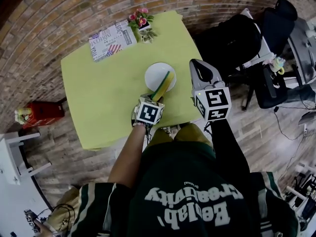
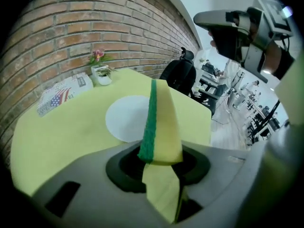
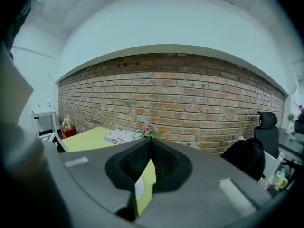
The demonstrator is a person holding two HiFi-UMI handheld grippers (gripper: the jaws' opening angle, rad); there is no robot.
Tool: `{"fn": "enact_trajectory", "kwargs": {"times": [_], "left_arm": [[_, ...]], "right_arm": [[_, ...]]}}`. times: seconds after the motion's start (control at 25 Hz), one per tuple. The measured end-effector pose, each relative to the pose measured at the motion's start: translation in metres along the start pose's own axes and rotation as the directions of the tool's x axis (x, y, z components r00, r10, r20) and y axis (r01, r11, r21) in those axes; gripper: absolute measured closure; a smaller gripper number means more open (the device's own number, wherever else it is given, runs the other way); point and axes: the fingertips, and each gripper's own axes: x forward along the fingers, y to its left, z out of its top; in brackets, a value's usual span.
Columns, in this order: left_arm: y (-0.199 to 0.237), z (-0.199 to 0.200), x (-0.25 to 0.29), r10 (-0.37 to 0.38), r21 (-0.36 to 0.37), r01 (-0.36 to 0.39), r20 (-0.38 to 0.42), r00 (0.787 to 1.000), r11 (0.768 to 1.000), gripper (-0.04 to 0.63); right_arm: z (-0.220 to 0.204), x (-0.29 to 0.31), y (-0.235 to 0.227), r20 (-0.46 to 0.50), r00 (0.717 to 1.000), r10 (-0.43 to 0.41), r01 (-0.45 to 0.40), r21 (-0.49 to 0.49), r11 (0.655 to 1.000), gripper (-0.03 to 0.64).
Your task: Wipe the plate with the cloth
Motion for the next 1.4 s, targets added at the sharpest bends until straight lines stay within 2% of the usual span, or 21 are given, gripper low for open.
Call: {"fn": "enact_trajectory", "kwargs": {"times": [0.16, 0.44, 0.72, 1.08, 1.28, 1.4], "left_arm": [[-0.015, -0.016, 0.016, -0.028, 0.007, 0.028, -0.058, 0.998, 1.000, 0.459], [-0.011, -0.014, 0.012, -0.025, 0.007, 0.026, -0.053, 0.998, 1.000, 0.459], [0.018, -0.028, -0.005, 0.046, -0.071, -0.050, -0.052, 0.998, 0.996, 0.459], [0.058, -0.056, -0.033, 0.157, -0.180, -0.164, -0.057, 0.986, 0.970, 0.459], [0.060, -0.062, -0.035, 0.173, -0.189, -0.181, -0.058, 0.983, 0.965, 0.459], [0.051, -0.054, -0.034, 0.163, -0.151, -0.167, -0.041, 0.986, 0.974, 0.457]], "right_arm": [[0.000, -0.007, -0.004, 0.001, 1.000, -0.014, 0.014, -0.003, 1.000, 0.603], [-0.001, -0.011, -0.008, -0.001, 1.000, -0.020, 0.020, 0.009, 1.000, 0.603], [0.000, -0.004, 0.000, 0.003, 1.000, 0.015, -0.015, 0.015, 1.000, 0.603], [0.004, 0.007, 0.022, 0.012, 0.998, 0.066, -0.066, 0.011, 0.998, 0.603], [0.003, 0.005, 0.025, 0.017, 0.998, 0.066, -0.067, 0.019, 0.998, 0.603], [0.004, 0.003, 0.027, 0.020, 0.998, 0.065, -0.065, 0.018, 0.998, 0.603]]}}
